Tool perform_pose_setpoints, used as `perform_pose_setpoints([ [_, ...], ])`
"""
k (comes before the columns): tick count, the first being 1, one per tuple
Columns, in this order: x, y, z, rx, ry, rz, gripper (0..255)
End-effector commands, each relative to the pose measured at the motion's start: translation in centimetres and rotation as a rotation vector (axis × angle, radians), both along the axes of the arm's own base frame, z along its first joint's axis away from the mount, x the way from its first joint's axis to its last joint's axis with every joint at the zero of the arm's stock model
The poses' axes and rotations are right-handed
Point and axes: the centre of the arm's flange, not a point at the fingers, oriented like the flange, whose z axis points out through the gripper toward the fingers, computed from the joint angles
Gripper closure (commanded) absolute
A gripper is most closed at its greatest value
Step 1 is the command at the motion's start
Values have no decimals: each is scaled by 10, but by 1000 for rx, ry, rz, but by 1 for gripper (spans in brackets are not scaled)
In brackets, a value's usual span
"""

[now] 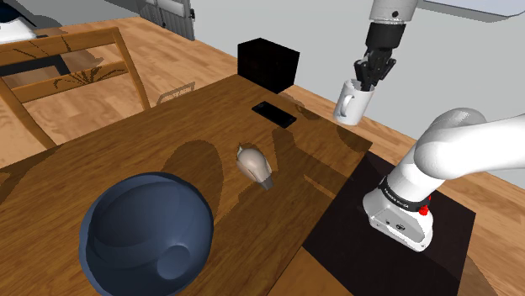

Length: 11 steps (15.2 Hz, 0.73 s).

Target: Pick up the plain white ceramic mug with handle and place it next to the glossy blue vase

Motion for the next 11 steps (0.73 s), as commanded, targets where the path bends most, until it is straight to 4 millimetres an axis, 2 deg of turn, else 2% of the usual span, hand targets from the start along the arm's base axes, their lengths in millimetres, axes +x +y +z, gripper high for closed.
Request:
perform_pose_setpoints([
  [1,0,-1,10,0,0,0,255],
  [11,0,-1,63,0,0,0,255],
])
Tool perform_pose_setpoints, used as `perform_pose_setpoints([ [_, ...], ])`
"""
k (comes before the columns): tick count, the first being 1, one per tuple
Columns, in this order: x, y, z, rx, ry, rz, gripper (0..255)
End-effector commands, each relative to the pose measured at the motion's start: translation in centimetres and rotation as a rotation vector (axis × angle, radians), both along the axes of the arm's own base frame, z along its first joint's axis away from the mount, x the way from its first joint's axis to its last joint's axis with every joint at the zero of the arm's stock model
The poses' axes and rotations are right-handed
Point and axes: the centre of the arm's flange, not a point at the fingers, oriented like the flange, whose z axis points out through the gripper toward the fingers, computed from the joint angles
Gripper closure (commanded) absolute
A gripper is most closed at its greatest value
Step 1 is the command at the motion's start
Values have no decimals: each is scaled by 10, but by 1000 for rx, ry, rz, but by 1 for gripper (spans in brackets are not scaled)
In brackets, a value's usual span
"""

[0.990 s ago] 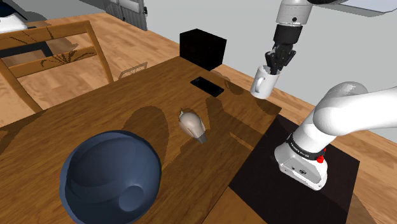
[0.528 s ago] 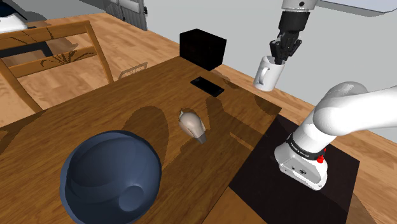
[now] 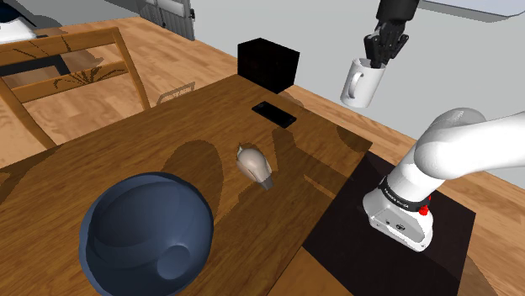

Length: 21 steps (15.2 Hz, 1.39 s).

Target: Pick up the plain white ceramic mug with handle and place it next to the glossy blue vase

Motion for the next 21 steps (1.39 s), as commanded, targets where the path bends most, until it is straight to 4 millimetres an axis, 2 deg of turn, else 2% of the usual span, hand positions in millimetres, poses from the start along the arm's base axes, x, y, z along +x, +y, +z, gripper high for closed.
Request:
perform_pose_setpoints([
  [1,0,0,10,0,0,0,255],
  [16,0,0,89,0,0,0,255],
  [21,-12,64,89,0,0,0,255],
])
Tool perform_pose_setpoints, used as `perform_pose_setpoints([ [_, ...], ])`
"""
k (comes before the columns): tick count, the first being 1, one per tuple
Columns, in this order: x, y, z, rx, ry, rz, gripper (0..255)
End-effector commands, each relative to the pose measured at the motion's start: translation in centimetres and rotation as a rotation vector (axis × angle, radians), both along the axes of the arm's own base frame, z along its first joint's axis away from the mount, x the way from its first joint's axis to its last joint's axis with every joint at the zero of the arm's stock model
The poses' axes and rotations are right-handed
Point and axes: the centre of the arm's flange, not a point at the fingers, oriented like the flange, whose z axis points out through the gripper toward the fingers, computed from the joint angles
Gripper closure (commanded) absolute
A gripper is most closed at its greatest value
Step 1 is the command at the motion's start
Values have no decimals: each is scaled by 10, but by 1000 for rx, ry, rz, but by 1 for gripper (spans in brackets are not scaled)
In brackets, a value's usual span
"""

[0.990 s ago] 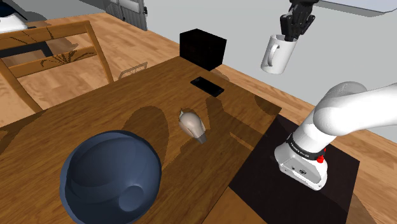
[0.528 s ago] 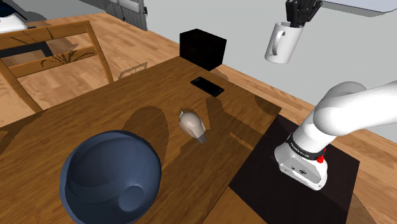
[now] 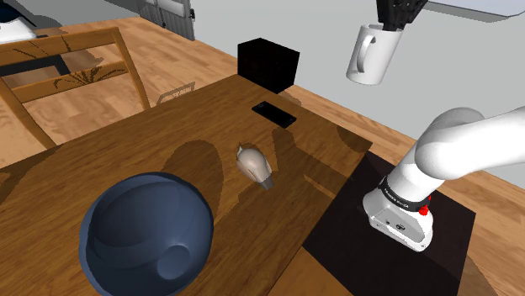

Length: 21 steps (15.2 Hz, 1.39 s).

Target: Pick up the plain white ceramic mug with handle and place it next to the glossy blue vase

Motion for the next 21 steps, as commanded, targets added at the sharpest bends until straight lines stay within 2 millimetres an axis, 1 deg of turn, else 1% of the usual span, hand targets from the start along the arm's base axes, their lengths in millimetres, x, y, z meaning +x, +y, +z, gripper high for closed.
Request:
perform_pose_setpoints([
  [1,-6,24,1,1,0,-1,255],
  [21,-55,283,2,1,0,-1,255],
])
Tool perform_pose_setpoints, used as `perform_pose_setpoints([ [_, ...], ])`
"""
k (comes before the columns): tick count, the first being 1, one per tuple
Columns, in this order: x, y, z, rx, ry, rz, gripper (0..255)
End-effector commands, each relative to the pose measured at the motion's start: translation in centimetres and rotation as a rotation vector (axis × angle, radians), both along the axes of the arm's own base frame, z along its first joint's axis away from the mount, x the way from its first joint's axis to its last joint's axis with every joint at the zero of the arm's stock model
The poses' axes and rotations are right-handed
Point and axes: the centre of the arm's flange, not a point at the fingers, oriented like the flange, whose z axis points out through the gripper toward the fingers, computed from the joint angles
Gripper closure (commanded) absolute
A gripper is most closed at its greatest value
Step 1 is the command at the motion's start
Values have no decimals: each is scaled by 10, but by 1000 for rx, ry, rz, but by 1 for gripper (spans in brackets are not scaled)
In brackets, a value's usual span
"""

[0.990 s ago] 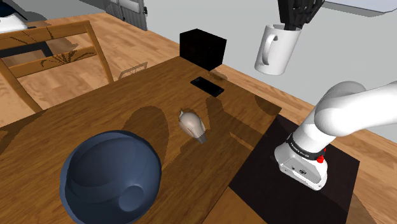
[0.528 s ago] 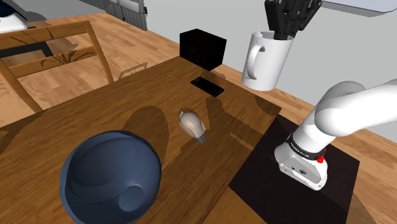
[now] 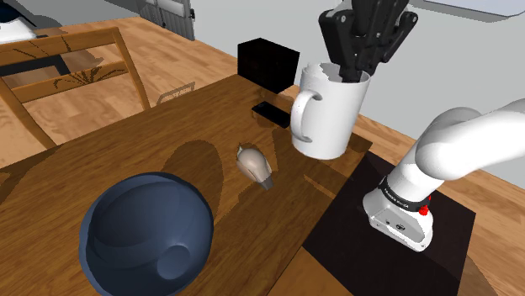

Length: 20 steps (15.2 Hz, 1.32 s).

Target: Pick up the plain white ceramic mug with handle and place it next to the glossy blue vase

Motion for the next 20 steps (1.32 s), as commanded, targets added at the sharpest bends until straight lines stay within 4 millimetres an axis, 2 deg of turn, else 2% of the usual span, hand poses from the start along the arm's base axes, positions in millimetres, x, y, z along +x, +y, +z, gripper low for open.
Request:
perform_pose_setpoints([
  [1,-4,26,2,1,1,-1,255],
  [10,-26,143,2,1,1,-1,255],
  [11,-27,149,2,1,1,-1,255],
  [20,-27,149,-45,1,1,-1,255],
])
